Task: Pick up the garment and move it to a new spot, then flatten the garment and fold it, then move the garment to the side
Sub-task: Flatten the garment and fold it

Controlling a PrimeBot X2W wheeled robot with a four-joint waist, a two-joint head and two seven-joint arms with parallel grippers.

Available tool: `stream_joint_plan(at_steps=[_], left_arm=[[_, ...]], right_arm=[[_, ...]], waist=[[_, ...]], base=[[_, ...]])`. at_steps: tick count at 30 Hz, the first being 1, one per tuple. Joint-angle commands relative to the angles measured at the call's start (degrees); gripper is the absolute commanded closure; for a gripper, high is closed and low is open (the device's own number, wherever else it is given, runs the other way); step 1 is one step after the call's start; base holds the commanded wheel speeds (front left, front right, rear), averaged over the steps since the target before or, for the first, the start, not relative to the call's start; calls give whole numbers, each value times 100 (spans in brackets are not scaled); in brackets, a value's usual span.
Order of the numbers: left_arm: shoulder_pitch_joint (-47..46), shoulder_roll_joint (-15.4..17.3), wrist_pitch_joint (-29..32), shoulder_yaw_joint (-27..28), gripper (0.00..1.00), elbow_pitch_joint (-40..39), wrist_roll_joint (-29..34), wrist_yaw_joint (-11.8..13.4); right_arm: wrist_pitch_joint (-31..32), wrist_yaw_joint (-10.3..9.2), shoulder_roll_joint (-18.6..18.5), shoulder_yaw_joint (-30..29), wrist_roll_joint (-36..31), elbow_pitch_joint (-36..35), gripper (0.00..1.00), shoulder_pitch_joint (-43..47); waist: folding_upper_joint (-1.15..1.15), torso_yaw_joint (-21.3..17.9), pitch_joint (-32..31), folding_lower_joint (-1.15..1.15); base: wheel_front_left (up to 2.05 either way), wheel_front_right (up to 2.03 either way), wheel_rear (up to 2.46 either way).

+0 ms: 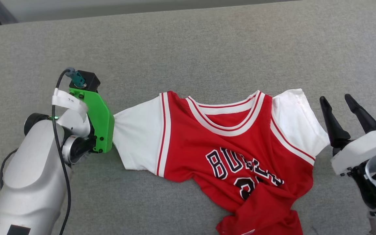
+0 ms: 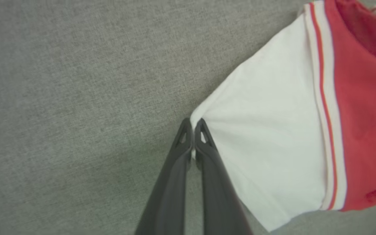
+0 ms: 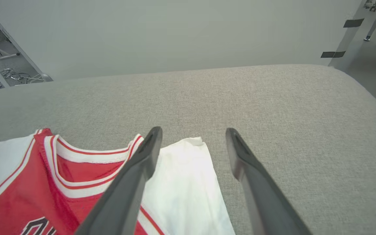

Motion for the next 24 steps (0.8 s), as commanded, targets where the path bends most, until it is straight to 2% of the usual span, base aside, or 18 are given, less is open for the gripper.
stream_joint_plan(at_steps=[1, 9, 15, 24], left_arm=[[134, 1, -38, 62, 100, -174, -88, 39], [606, 100, 251, 138, 100, -1559, -356, 178], [982, 203, 440, 122, 100, -2736, -351, 423], [1039, 172, 488, 133, 100, -3196, -454, 504]], right_arm=[[385, -4, -98, -55, -56, 100, 0, -157], [3000, -4, -381, -350, 85, 729, 0, -942], [4293, -4, -617, -83, 39, 1240, 0, -1797], [4440, -4, -948, 266, -231, 2056, 0, -2295]], waist=[[0, 166, -120, 0], [0, 499, -77, 0], [0, 830, 205, 0], [0, 1083, 445, 0]], base=[[0, 0, 0], [0, 0, 0], [0, 0, 0], [0, 0, 0]])
